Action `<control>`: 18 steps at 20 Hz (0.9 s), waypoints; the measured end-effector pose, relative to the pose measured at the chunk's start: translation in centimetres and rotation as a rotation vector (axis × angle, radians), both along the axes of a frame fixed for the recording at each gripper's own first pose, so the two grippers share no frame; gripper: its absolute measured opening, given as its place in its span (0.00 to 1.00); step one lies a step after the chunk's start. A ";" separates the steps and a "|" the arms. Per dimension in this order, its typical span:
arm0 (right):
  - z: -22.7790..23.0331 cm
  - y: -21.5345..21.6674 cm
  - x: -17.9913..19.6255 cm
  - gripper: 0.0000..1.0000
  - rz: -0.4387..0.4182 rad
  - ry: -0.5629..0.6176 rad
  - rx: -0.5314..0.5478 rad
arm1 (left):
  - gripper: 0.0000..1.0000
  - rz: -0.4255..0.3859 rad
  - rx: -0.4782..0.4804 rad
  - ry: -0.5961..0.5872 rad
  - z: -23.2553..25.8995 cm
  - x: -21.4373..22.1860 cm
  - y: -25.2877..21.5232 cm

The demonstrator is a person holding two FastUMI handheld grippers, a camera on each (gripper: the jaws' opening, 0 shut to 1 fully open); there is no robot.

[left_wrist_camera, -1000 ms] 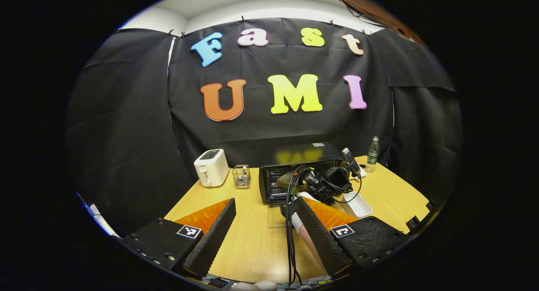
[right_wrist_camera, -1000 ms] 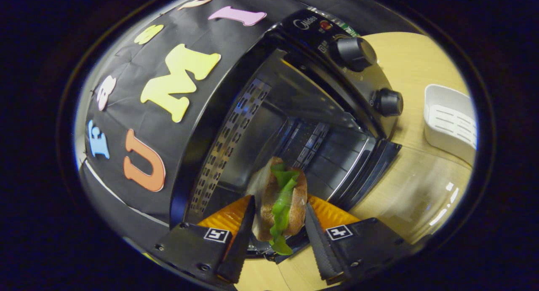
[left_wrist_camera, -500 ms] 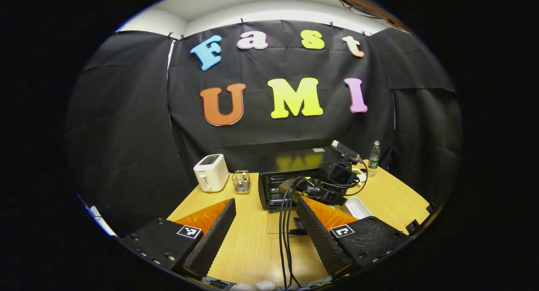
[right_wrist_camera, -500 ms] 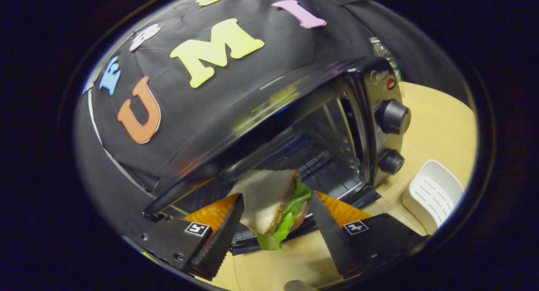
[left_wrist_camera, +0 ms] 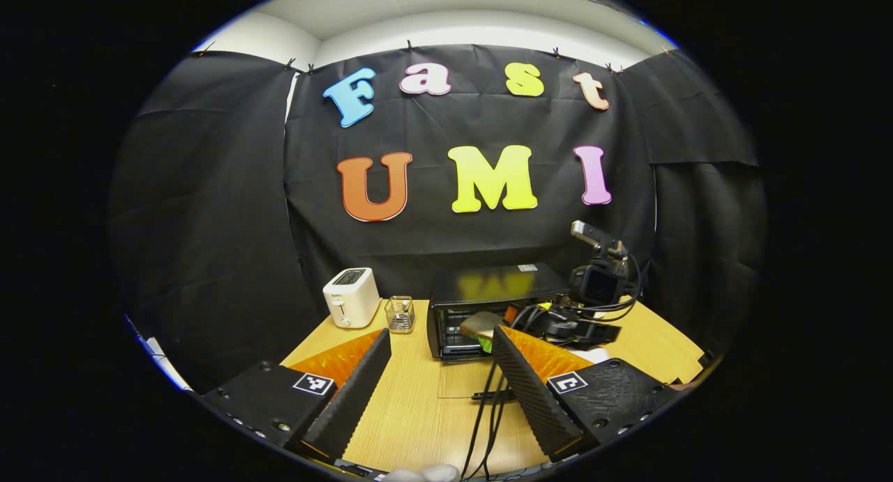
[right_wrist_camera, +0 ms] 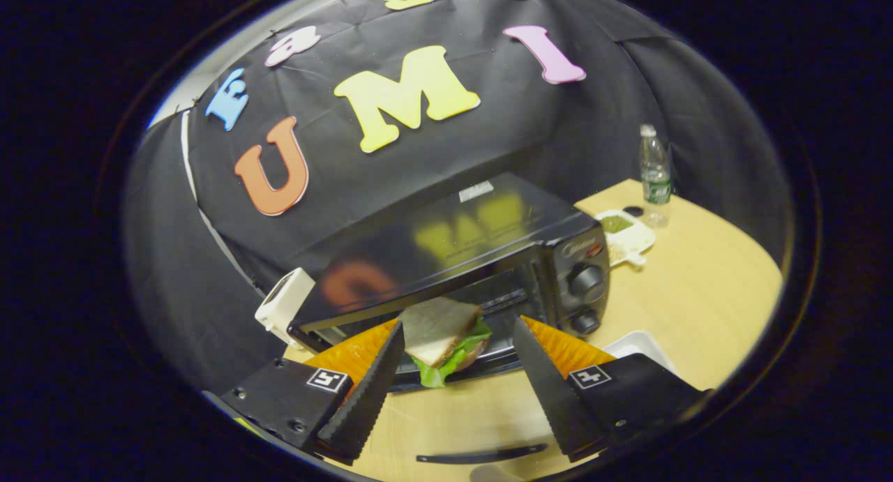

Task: Open the electric oven with the left hand, put the food in, and close the electric oven.

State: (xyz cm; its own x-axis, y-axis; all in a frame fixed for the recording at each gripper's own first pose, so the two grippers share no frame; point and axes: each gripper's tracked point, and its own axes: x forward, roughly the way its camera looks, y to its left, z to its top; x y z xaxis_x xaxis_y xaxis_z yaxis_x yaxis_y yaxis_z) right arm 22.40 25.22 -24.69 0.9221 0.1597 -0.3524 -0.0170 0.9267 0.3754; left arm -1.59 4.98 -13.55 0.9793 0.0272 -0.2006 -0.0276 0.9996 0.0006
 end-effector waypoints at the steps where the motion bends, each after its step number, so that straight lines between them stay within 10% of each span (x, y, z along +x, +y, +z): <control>1: 1.3 -1.1 -1.1 1.00 0.006 -0.022 -0.023 | 0.95 0.004 0.006 -0.008 0.2 0.0 0.1; 5: 4.9 -6.1 -5.2 0.89 0.018 -0.061 -0.105 | 0.95 0.008 0.026 -0.028 0.1 0.6 -0.1; 6: 5.8 -7.6 -6.2 1.00 0.009 -0.073 -0.124 | 0.95 0.005 0.030 -0.026 -0.4 0.9 -0.4; 18: 11.1 -22.2 -15.9 0.99 -0.119 -0.098 -0.244 | 0.95 -0.054 0.006 0.100 -11.5 4.0 -6.1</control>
State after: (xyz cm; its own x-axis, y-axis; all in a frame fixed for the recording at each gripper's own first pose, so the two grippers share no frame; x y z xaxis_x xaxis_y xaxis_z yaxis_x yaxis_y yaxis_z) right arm 6.49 3.03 -13.64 0.9609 -0.0304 -0.2751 0.0723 0.9870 0.1435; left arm 2.37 -1.12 -25.10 0.9543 -0.0239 -0.2978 0.0270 0.9996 0.0062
